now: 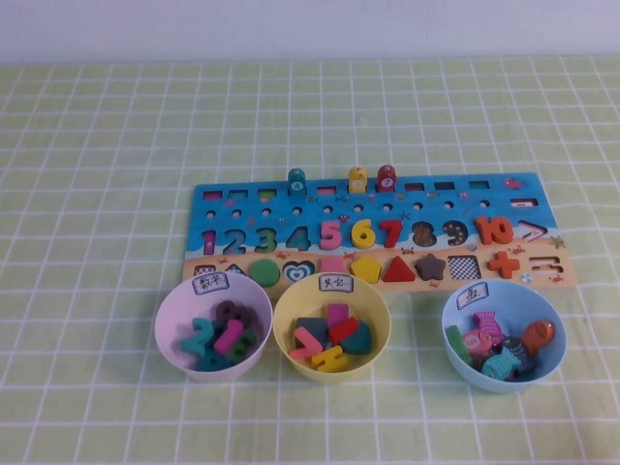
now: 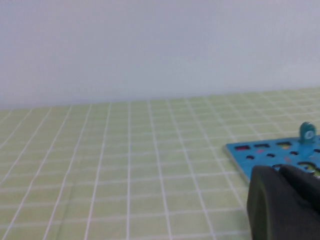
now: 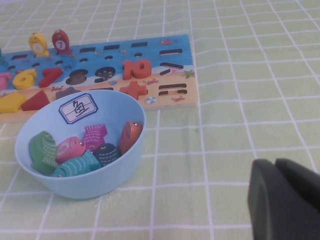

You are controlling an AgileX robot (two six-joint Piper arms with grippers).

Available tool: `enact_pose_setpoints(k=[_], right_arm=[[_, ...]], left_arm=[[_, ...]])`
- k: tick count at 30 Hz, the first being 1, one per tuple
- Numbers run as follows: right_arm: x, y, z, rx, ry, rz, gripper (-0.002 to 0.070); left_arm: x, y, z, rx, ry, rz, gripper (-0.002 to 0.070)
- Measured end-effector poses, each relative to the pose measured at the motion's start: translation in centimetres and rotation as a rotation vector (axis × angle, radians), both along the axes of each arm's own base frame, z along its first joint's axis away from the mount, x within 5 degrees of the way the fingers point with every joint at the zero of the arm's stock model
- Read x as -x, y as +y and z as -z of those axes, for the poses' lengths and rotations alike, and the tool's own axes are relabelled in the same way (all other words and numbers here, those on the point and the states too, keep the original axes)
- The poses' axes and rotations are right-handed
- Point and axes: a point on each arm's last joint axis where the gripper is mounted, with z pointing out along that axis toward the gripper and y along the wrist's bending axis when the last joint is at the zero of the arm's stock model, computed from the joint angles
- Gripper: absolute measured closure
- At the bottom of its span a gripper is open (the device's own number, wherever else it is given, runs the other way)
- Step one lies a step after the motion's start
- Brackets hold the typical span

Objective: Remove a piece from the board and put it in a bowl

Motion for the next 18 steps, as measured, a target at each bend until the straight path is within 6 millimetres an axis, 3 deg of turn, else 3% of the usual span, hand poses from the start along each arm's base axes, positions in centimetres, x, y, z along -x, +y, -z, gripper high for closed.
enact_pose_setpoints(k=[18], right_arm=[[0.0, 0.0, 0.0, 0.0, 0.0, 0.0, 0.0695]], left_arm=[[0.5, 0.5, 3.0, -0.074, 0.295, -0.068, 0.0678]])
